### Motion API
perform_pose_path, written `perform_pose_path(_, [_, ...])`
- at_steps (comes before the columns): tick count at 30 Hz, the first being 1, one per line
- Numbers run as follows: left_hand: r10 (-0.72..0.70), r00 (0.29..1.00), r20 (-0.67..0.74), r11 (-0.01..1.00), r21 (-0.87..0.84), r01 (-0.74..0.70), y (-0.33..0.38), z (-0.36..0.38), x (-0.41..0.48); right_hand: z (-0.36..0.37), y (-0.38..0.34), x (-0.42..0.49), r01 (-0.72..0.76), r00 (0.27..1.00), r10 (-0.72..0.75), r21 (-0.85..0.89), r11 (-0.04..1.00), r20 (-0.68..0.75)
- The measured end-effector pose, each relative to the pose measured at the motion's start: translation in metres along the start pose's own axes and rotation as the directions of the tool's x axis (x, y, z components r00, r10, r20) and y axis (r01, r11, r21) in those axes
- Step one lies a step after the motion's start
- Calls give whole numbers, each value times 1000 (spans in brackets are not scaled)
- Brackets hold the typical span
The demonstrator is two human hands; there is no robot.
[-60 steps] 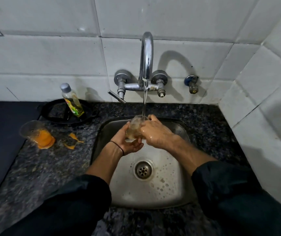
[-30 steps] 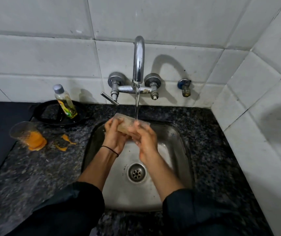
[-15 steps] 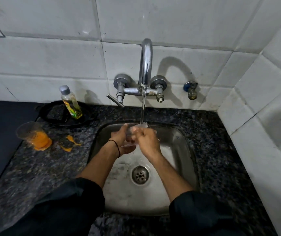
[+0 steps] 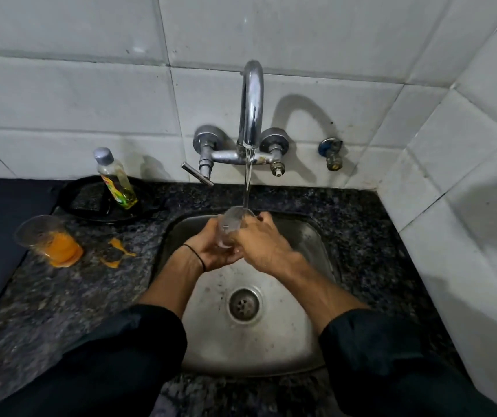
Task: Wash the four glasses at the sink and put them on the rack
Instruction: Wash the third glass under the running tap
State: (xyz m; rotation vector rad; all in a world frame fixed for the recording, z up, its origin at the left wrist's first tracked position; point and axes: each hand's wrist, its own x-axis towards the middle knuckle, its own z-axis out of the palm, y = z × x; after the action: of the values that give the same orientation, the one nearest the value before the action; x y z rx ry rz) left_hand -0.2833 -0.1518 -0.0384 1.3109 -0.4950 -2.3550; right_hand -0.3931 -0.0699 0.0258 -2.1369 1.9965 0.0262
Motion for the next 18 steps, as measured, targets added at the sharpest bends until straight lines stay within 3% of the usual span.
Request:
perform_pose_path(1, [40, 999, 21, 998, -42, -39, -2, 2, 0, 4, 4, 1, 5, 1000, -5, 32, 999, -5])
perform_pose_path(2, [94, 995, 26, 991, -101, -91, -6, 6, -3, 6, 3, 3, -33, 999, 36, 198, 980, -11])
perform_pose_path(3, [148, 988, 43, 977, -160, -139, -12, 10, -4, 8, 0, 6, -111, 992, 124, 454, 884, 2])
perform_pose_path(4, [207, 978, 42, 959, -205, -194, -18, 11, -1, 9, -4, 10, -180, 977, 206, 721, 669, 52])
perform_pose_path(5, [251, 966, 57, 942, -245, -231, -23, 11, 1, 10, -8, 14, -222, 958, 263, 871, 437, 112])
perform_pose_path(6, [283, 957, 62, 928, -268, -257, -23, 10, 2, 11, -10, 15, -214, 943, 312, 929, 302, 116])
perform_pose_path(7, [292, 954, 66, 927, -264, -266, -19, 8, 5, 13, -8, 17, -188, 937, 343, 920, 343, 64])
perform_pose_path(8, [277, 959, 65, 939, -227, -256, -15, 5, 8, 16, -4, 16, -152, 943, 332, 855, 495, -24])
perform_pose_path(10, [196, 977, 78, 975, -122, -186, -4, 0, 6, 22, 8, 11, -47, 985, 126, 528, 848, -114])
perform_pose_path(11, [149, 985, 85, 988, -55, -144, -1, -3, 4, 22, 14, 10, 16, 995, 27, 420, 907, -95])
perform_pose_path(13, [131, 989, 66, 983, 124, -138, -2, -11, -1, 13, 26, 8, 50, 999, -37, 499, 865, -36])
perform_pose_path(15, [201, 979, 17, 916, 351, -195, -7, -22, -7, -2, 37, 9, 28, 998, -58, 652, 758, 24])
perform_pose_path(16, [240, 969, 57, 868, 434, -241, -8, -27, -10, -11, 41, 7, 7, 993, -89, 718, 696, 76])
perform_pose_path(18, [170, 937, 304, 848, 439, -296, -8, -33, -20, -21, 47, 4, -21, 964, -207, 825, 564, 166])
